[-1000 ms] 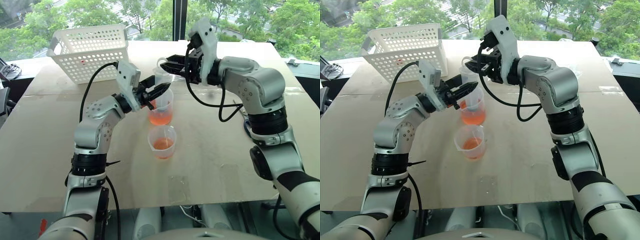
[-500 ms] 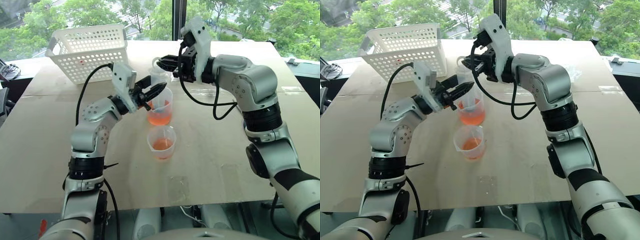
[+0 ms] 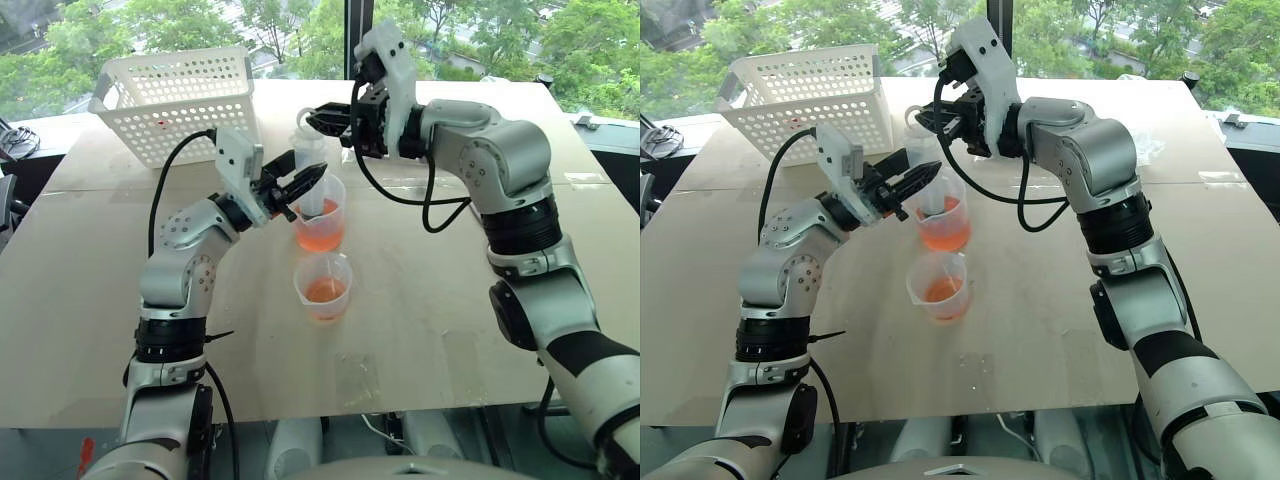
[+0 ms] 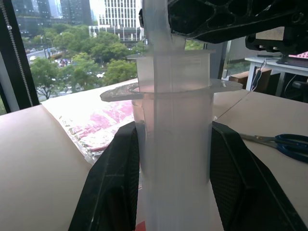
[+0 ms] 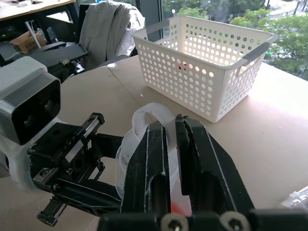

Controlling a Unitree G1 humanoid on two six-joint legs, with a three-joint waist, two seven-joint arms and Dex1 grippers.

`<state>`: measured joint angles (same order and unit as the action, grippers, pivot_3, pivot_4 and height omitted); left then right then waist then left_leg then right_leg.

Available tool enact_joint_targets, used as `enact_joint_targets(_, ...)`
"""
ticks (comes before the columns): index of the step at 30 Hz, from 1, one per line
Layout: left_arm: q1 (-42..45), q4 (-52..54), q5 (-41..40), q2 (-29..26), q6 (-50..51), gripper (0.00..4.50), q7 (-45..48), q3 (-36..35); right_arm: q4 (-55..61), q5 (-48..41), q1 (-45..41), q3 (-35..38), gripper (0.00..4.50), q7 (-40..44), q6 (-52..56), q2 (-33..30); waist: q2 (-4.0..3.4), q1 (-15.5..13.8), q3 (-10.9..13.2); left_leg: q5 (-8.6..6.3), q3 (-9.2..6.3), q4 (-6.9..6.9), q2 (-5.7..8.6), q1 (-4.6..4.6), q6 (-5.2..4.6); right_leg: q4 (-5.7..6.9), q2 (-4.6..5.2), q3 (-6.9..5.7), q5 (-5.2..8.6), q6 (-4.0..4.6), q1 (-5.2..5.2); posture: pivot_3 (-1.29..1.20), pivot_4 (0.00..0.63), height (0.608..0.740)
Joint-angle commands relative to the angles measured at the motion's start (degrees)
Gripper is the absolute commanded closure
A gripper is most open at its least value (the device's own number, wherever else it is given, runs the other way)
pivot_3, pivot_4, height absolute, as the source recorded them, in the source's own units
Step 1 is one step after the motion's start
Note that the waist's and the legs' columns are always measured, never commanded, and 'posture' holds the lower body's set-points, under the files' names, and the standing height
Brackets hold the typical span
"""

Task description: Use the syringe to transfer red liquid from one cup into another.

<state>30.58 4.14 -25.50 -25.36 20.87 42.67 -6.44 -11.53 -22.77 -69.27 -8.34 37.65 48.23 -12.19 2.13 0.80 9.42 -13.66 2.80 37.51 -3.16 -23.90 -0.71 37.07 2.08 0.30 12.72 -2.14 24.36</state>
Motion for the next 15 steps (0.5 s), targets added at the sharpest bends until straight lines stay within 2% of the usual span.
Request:
enact_joint_targets(1,-2.12,0.00,-0.01,-0.42,0.16,3.09,3.07,2.57,1.23,1.72,-5.21,4.05,4.41,-1.43,-5.78,-1.93,0.00,0.00,0.00,0.00,0.00,-0.03,0.00,0.00,0.00,-0.03,0.00,0.00,0.00,0.00,0.00,0.00,0.150,0.740)
enact_joint_targets(15,-0.88,2.80,-1.00,-0.43,3.27,3.09,1.33,2.88,-0.01,2.16,-5.72,3.81,4.41,-0.53,-6.86,-2.19,0.00,-0.01,0.00,0.00,0.02,-0.10,0.00,-0.08,0.00,-0.12,0.00,0.00,0.00,0.00,0.07,0.00,0.150,0.740)
